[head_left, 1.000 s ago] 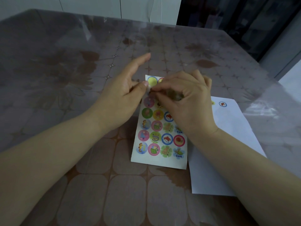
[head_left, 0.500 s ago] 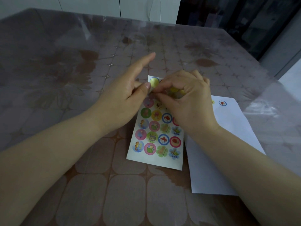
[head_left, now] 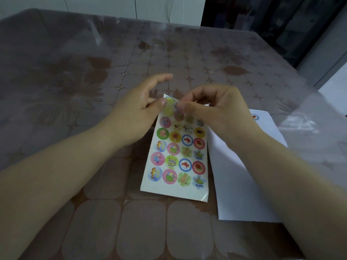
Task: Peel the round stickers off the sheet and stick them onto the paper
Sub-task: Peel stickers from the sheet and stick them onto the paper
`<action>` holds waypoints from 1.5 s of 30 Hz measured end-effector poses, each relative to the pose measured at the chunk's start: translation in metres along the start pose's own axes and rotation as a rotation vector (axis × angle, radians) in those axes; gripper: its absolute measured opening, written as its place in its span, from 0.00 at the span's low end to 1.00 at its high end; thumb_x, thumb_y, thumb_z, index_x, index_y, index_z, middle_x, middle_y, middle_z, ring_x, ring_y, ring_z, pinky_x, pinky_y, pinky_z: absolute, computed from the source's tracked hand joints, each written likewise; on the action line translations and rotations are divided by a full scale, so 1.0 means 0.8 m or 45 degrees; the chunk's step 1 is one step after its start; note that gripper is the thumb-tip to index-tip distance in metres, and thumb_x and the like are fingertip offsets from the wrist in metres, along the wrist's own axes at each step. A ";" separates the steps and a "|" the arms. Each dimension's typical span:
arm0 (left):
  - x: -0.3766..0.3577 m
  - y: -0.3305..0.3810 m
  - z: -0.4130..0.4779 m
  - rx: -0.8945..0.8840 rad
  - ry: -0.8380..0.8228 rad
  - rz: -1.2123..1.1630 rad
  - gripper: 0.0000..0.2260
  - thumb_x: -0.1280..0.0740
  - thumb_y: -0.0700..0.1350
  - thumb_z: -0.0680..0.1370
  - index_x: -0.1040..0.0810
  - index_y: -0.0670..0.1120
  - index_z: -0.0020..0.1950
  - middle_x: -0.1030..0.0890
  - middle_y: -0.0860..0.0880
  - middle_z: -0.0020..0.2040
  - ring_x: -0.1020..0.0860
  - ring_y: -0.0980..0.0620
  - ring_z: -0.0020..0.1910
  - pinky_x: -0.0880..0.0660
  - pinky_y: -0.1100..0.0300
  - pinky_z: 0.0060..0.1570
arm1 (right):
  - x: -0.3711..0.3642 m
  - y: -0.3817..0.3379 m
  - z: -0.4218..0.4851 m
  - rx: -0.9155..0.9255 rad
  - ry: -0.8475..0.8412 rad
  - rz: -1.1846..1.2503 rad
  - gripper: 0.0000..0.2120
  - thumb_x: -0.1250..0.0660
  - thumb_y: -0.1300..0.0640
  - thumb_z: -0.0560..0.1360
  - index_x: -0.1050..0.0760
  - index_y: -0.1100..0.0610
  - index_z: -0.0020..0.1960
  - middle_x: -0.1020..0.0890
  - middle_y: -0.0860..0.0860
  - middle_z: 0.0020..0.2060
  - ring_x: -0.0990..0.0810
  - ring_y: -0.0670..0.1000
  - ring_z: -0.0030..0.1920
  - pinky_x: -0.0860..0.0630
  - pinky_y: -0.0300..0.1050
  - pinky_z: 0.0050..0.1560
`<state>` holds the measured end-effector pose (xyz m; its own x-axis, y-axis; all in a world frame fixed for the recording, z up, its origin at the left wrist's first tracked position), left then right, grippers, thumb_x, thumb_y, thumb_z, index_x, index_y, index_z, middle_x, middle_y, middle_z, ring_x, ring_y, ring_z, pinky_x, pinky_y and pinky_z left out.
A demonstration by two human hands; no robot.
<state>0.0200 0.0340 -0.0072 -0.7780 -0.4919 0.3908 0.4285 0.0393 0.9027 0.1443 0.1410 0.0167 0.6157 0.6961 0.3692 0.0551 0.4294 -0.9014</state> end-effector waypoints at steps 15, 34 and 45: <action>0.010 -0.007 0.006 0.140 0.294 -0.045 0.13 0.44 0.39 0.81 0.28 0.59 0.50 0.20 0.49 0.50 0.19 0.61 0.38 0.25 0.68 0.33 | 0.075 0.041 -0.001 -0.582 -0.010 -0.297 0.02 0.28 0.58 0.68 0.18 0.54 0.37 0.28 0.42 0.16 0.35 0.43 0.22 0.38 0.29 0.23; 0.003 -0.005 0.003 0.209 0.263 -0.177 0.12 0.43 0.40 0.81 0.28 0.58 0.52 0.18 0.46 0.41 0.19 0.58 0.34 0.23 0.65 0.34 | 0.060 0.048 0.004 -0.508 0.095 -0.542 0.16 0.22 0.54 0.62 0.26 0.54 0.43 0.24 0.48 0.35 0.29 0.44 0.33 0.34 0.38 0.31; -0.008 0.003 0.002 0.229 0.210 -0.451 0.12 0.44 0.36 0.81 0.31 0.49 0.61 0.21 0.52 0.32 0.23 0.61 0.26 0.27 0.68 0.28 | 0.019 0.018 -0.010 0.304 0.168 -0.598 0.06 0.31 0.49 0.72 0.24 0.48 0.47 0.33 0.39 0.43 0.31 0.39 0.46 0.36 0.27 0.46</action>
<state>0.0254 0.0388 -0.0075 -0.7726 -0.6342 0.0299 0.0498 -0.0137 0.9987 0.1609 0.1531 0.0073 0.6621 0.3262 0.6747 0.1774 0.8065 -0.5640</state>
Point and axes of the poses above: each hand's wrist, its own z-axis towards the middle knuckle, its own x-axis out of the back of the hand, y = z × x, the point moved 2 cm from there along z, towards the middle knuckle
